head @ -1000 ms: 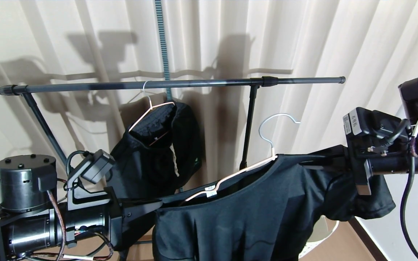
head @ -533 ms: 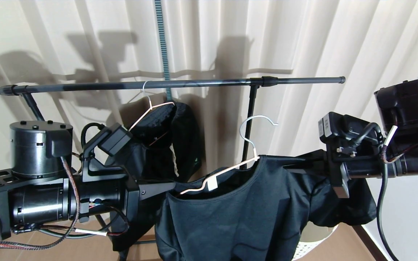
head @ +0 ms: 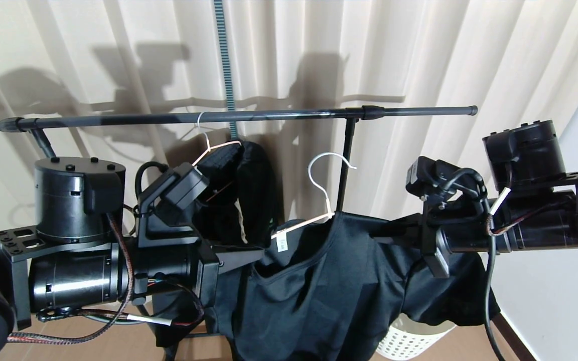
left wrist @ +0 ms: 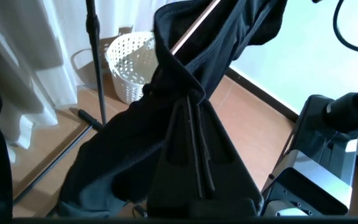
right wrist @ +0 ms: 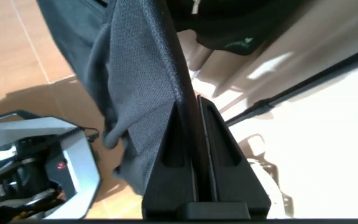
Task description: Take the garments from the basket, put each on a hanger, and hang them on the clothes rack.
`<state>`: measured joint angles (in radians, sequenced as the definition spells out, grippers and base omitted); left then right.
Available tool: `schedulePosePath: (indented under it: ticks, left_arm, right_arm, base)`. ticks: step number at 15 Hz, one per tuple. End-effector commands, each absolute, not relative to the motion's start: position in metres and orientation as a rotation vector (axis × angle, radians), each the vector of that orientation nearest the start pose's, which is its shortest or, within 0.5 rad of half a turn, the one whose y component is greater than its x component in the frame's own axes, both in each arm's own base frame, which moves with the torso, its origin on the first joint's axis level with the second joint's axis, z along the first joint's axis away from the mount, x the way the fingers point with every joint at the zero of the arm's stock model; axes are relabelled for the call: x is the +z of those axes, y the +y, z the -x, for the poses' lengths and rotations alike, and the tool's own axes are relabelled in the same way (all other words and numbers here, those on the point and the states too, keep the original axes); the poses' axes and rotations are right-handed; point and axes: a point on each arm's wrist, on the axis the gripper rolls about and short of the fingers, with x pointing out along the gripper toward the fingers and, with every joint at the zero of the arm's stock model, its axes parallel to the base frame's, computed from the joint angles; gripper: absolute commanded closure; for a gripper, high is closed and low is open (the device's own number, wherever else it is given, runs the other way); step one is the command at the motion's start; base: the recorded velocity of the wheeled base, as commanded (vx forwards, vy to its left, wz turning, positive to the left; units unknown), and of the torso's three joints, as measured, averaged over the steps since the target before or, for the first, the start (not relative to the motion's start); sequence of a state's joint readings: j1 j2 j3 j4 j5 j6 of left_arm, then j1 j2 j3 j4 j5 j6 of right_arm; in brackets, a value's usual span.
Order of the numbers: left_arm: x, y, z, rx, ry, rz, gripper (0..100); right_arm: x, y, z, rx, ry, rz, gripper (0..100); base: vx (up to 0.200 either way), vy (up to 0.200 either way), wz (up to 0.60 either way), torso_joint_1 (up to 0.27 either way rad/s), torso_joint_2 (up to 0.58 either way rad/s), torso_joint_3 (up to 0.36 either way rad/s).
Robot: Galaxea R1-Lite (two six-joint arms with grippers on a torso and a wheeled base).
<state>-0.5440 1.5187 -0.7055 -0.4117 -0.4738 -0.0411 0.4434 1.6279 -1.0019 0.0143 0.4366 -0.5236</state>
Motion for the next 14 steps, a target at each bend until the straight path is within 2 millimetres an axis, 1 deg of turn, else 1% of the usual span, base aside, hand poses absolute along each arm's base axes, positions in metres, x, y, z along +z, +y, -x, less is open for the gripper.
schedulePosePath:
  ticks: [1,3,5,8,9,10,11,12,14]
  left_arm:
    - [0.187,-0.147,-0.211,-1.008,0.445,0.018,100]
    - [0.191,-0.150,-0.211,-0.998,0.434,0.012,100]
    - [0.192,-0.150,-0.213,-0.946,0.423,0.003,100]
    - [0.191,-0.146,-0.216,-0.858,0.419,-0.008,100]
    - [0.191,-0.146,-0.216,-0.858,0.419,-0.008,100]
    - [0.189,-0.145,-0.221,-0.798,0.421,-0.017,100]
    - [0.186,-0.147,-0.226,-0.746,0.429,-0.029,100]
    - [0.183,-0.149,-0.230,-0.709,0.437,-0.039,100]
    - [0.183,-0.154,-0.232,-0.677,0.431,-0.051,100]
  right_arm:
    - [0.192,0.142,-0.248,0.991,0.444,0.473,100]
    - [0.182,0.151,-0.247,0.904,0.466,0.515,100]
    - [0.178,0.150,-0.241,0.842,0.460,0.550,100]
    - [0.192,0.140,-0.226,0.772,0.421,0.576,100]
    - [0.192,0.140,-0.226,0.772,0.421,0.576,100]
    - [0.200,0.131,-0.214,0.747,0.382,0.605,100]
    - [0.207,0.125,-0.204,0.747,0.344,0.623,100]
    - [0.212,0.122,-0.199,0.744,0.320,0.622,100]
    - [0.219,0.119,-0.194,0.739,0.292,0.616,100]
  base:
    - [0.000,0.000,0.00,0.000,0.00,0.000]
    - [0.000,0.000,0.00,0.000,0.00,0.000]
    - [0.000,0.000,0.00,0.000,0.00,0.000]
    - [0.000,0.000,0.00,0.000,0.00,0.000]
    - [0.000,0.000,0.00,0.000,0.00,0.000]
    - [0.000,0.000,0.00,0.000,0.00,0.000]
    - [0.000,0.000,0.00,0.000,0.00,0.000]
    - [0.000,0.000,0.00,0.000,0.00,0.000]
    - [0.000,0.000,0.00,0.000,0.00,0.000]
